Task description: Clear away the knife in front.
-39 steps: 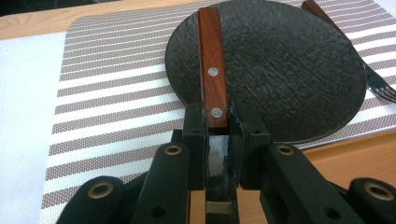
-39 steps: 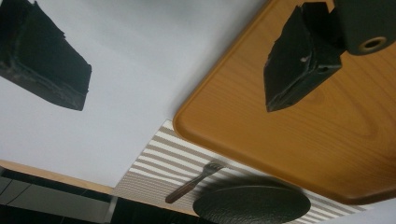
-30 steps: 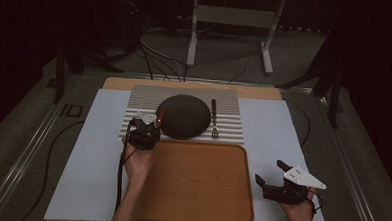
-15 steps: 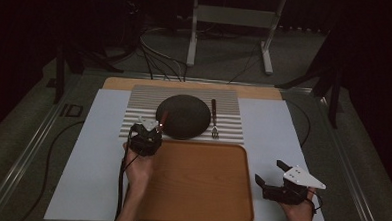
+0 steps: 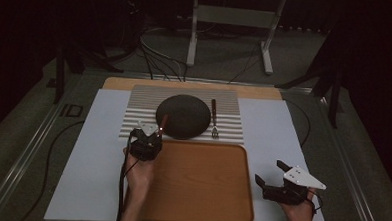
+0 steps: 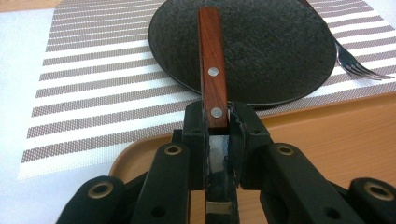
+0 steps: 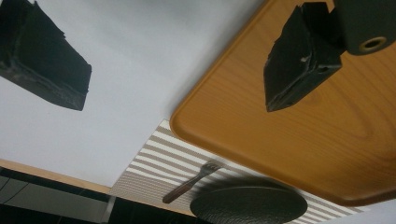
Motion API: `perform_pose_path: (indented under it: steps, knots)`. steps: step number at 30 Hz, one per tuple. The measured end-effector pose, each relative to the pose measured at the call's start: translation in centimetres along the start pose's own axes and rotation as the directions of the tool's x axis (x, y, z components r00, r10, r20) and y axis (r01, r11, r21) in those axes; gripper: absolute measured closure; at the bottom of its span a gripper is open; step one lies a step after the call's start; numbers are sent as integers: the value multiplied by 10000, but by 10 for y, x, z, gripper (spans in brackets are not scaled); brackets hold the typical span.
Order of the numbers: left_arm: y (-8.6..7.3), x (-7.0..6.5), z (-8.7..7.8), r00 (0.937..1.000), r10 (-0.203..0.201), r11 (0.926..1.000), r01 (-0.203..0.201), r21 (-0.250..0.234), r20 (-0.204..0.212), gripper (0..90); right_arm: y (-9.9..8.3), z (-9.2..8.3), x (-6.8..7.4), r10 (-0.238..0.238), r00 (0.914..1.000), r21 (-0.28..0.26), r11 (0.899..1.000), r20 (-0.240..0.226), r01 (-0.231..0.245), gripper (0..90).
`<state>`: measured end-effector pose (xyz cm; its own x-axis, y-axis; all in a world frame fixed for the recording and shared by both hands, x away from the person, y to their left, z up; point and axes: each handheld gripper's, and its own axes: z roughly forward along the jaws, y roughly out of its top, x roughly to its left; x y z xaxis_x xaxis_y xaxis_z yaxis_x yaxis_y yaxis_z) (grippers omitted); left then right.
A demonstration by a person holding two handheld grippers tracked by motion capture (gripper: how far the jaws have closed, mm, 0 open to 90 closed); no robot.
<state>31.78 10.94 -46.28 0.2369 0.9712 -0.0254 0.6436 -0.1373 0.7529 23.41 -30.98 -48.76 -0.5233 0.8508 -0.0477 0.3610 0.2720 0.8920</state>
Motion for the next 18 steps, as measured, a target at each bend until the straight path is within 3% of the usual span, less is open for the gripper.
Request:
perform_pose_path:
  steps: [18]
  knots:
    - [-13, -7, -7, 10000, 22, 10000, -22, 7, -78, 781, 0, 1, 0, -27, 10000, 21, 10000, -1, 27, 75]
